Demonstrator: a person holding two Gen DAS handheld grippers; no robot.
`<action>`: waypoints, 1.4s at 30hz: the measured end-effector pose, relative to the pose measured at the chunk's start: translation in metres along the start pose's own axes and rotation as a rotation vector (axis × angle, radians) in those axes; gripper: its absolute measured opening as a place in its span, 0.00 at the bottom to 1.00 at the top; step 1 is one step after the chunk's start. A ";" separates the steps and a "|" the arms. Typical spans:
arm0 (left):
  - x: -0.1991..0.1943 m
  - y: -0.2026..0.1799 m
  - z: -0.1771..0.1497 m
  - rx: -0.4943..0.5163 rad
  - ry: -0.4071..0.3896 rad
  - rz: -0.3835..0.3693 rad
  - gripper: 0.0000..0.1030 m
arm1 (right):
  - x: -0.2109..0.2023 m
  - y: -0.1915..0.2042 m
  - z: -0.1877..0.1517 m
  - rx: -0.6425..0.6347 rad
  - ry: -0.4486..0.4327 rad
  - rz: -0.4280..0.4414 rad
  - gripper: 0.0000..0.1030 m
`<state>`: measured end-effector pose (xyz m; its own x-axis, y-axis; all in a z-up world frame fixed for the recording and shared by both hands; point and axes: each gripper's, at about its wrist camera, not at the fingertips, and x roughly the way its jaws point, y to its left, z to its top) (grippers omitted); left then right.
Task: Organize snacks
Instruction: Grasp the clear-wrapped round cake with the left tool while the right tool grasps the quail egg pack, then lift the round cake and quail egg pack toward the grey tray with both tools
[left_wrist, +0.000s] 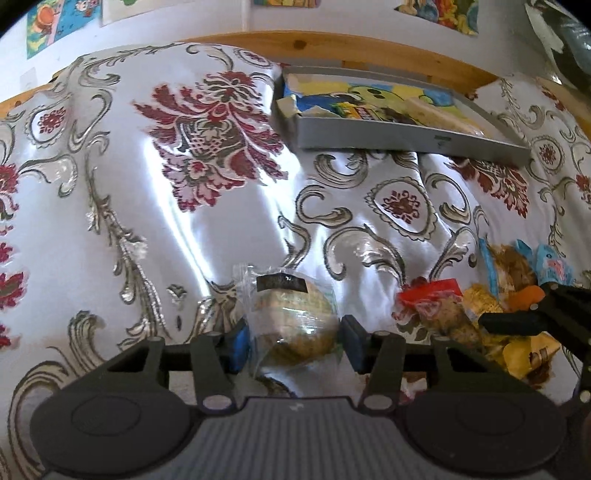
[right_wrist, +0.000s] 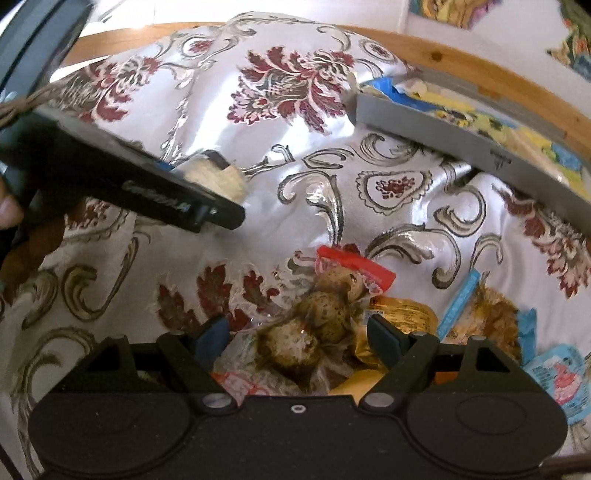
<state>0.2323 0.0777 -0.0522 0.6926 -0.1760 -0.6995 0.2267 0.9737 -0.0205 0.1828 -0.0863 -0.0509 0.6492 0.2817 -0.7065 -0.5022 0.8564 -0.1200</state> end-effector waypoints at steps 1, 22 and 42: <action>-0.001 0.001 0.000 -0.005 -0.001 -0.001 0.53 | 0.001 -0.001 0.001 0.008 0.005 0.007 0.80; -0.012 -0.005 -0.006 -0.034 0.012 0.008 0.52 | -0.006 -0.002 -0.005 0.075 -0.007 0.064 0.70; -0.022 -0.013 -0.007 -0.067 0.030 0.020 0.52 | -0.013 0.000 -0.012 0.080 -0.040 0.062 0.48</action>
<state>0.2097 0.0698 -0.0416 0.6757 -0.1535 -0.7210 0.1662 0.9846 -0.0538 0.1673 -0.0949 -0.0507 0.6416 0.3505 -0.6822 -0.4959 0.8682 -0.0203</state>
